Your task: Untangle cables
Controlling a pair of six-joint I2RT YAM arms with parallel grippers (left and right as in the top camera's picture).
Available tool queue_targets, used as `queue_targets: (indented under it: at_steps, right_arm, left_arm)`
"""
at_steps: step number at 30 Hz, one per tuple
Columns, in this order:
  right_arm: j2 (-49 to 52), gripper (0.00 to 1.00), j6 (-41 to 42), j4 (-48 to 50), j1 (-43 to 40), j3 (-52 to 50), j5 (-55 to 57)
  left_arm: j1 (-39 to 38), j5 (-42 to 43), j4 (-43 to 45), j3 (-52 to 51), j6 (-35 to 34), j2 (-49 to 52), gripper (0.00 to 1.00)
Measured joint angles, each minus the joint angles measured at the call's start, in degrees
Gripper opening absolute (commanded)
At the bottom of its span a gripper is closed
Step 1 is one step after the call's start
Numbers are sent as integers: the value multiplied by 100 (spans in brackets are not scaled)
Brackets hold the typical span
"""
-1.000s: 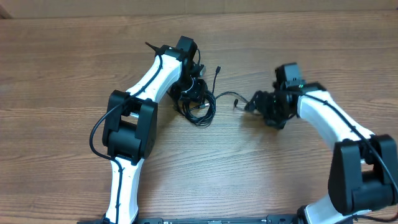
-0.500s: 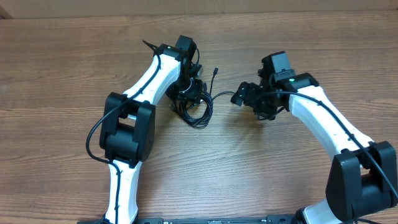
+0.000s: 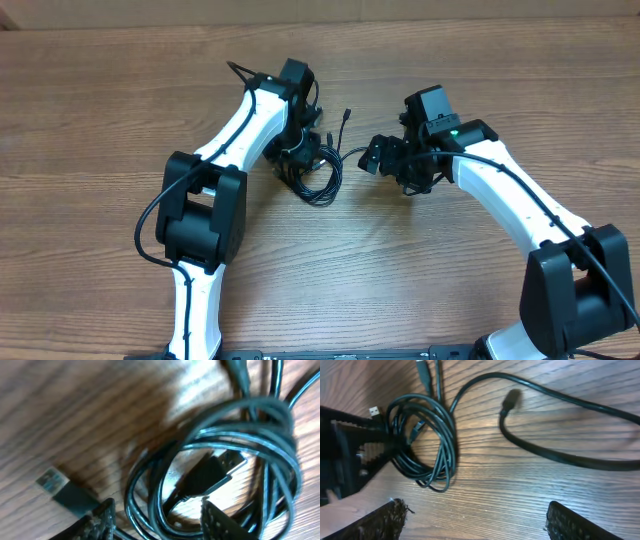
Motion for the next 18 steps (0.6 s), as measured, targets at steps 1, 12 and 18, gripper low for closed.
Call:
queue_targets:
  at_steps: [1, 12, 18]
  right_arm:
    - [0, 89, 2, 22, 11, 0, 0]
    - [0, 77, -13, 44, 15, 0, 2]
    - [0, 61, -44, 144, 70, -2, 2]
  left_arm:
    - [0, 4, 101, -96, 90, 0, 63]
    - [-35, 254, 732, -446, 448, -44, 8]
    - [-37, 763, 901, -485, 372, -46, 39]
